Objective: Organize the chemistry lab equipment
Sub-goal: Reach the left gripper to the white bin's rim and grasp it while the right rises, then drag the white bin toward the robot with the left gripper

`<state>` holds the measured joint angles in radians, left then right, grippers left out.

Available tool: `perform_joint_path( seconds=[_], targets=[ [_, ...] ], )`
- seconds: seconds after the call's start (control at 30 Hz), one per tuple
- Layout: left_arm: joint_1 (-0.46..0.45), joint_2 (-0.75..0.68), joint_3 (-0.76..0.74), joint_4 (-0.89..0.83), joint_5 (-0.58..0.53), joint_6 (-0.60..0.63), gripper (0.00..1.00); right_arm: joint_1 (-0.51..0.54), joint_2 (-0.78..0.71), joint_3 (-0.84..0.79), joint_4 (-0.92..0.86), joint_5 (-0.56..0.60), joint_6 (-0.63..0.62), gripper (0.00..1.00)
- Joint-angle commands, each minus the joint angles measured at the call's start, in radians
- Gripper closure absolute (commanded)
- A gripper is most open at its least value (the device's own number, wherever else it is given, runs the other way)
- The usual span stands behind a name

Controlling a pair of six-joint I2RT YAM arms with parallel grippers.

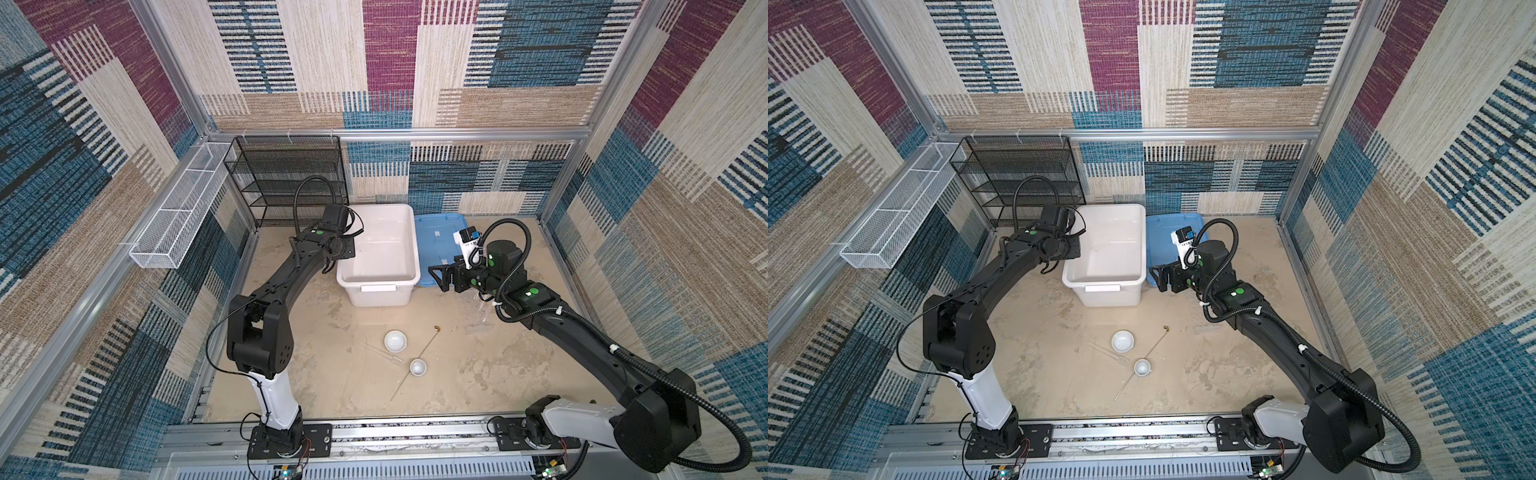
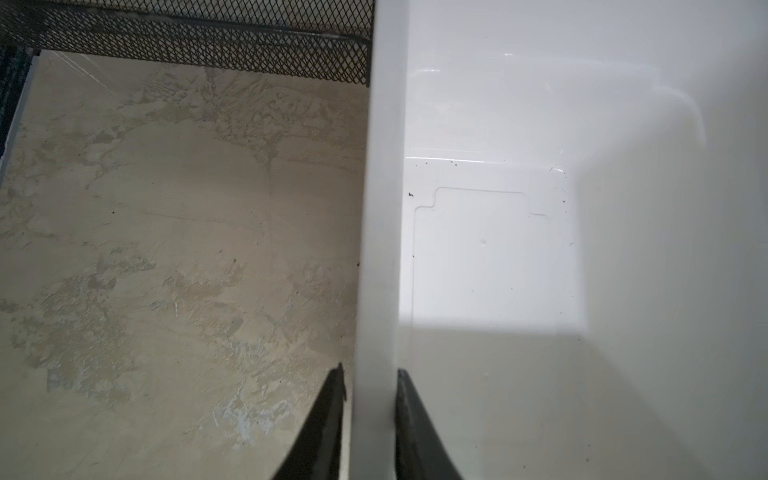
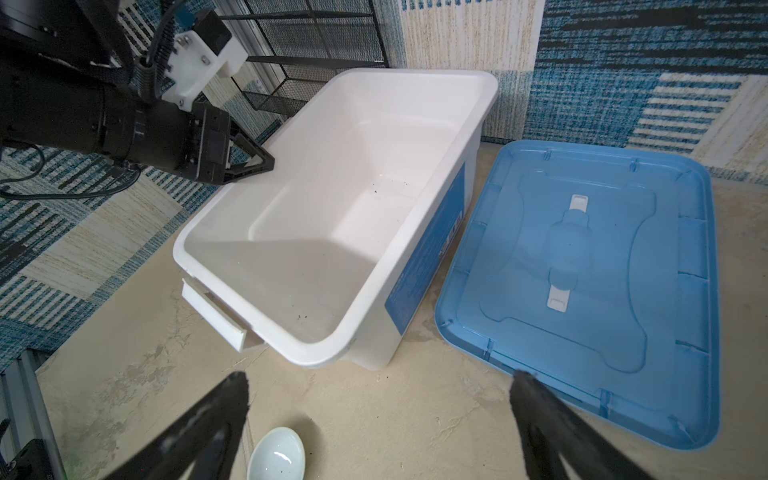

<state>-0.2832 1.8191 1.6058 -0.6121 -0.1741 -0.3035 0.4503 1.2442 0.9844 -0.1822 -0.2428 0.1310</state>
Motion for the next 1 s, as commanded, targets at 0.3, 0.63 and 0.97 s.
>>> perform_joint_path(
  seconds=[0.3, 0.63, 0.97],
  targets=[
    [-0.011, -0.212, -0.216, 0.0, 0.003, -0.13, 0.85, 0.002, -0.014, -0.012, 0.032, -0.016, 0.014, 0.01],
    [-0.012, -0.441, -0.466, 0.029, -0.011, -0.361, 0.95, 0.014, 0.004, -0.008, 0.042, -0.041, 0.038, 0.01],
    [-0.017, -0.673, -0.67, 0.113, -0.189, -0.641, 0.94, 0.024, 0.008, -0.02, 0.038, -0.033, 0.052, 0.0]
  ],
)
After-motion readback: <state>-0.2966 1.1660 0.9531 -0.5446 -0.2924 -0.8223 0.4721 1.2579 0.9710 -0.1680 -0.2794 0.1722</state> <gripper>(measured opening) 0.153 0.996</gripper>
